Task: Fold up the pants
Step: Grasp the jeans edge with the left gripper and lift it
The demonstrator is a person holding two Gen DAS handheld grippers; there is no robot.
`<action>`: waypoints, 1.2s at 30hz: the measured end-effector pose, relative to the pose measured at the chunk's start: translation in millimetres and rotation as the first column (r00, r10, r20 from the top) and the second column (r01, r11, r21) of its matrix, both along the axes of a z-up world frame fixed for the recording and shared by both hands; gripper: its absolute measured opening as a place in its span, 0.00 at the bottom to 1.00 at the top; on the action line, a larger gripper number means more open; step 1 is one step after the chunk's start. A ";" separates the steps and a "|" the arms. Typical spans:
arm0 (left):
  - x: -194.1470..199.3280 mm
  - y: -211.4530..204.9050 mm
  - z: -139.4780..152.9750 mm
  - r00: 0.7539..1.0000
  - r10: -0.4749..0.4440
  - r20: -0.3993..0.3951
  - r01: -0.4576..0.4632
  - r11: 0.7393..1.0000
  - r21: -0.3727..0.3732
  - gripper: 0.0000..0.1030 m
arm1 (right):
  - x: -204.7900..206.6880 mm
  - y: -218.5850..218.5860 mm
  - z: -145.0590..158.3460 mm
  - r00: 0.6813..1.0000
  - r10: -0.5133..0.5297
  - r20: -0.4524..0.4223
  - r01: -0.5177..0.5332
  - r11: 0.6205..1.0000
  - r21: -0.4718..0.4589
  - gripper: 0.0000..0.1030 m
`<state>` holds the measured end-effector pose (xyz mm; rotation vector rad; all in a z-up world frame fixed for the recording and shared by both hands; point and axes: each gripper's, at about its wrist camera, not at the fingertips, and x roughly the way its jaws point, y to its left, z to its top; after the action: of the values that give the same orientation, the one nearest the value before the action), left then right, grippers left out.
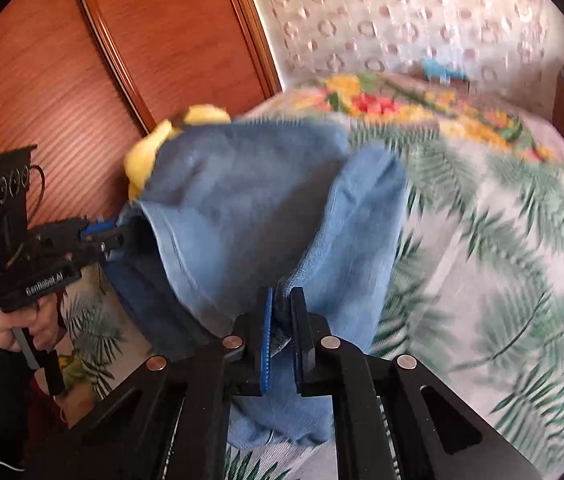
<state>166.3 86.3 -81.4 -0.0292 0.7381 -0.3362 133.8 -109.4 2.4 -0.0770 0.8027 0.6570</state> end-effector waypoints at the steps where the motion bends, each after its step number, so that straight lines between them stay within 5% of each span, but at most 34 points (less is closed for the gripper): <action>1: -0.4 -3.4 8.9 1.000 -0.009 0.015 0.008 1.000 0.003 0.10 | 1.0 -1.3 12.2 0.999 -0.002 0.033 0.002 1.000 -0.004 0.07; 12: -4.6 -13.1 97.7 0.989 -0.024 0.143 0.034 0.997 -0.066 0.07 | 29.6 8.3 139.6 0.946 -0.029 0.323 0.052 0.997 -0.062 0.05; 17: -16.1 -14.5 129.2 0.981 -0.024 0.193 0.032 0.999 -0.040 0.07 | 39.5 24.4 170.0 0.937 -0.020 0.350 0.038 0.998 -0.046 0.05; 22: -23.4 2.4 125.1 0.981 0.015 0.192 -0.011 1.000 -0.025 0.07 | 50.6 61.3 163.5 0.943 0.037 0.330 -0.015 0.997 -0.069 0.05; 36: -35.6 73.7 35.2 0.988 0.154 0.035 -0.150 0.985 -0.088 0.07 | 117.9 164.5 107.4 0.956 0.210 0.207 -0.184 0.973 -0.137 0.05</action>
<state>130.8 159.9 -46.2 -0.1578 0.6753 -0.2218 251.6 55.1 109.7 -0.3348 0.6226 0.7754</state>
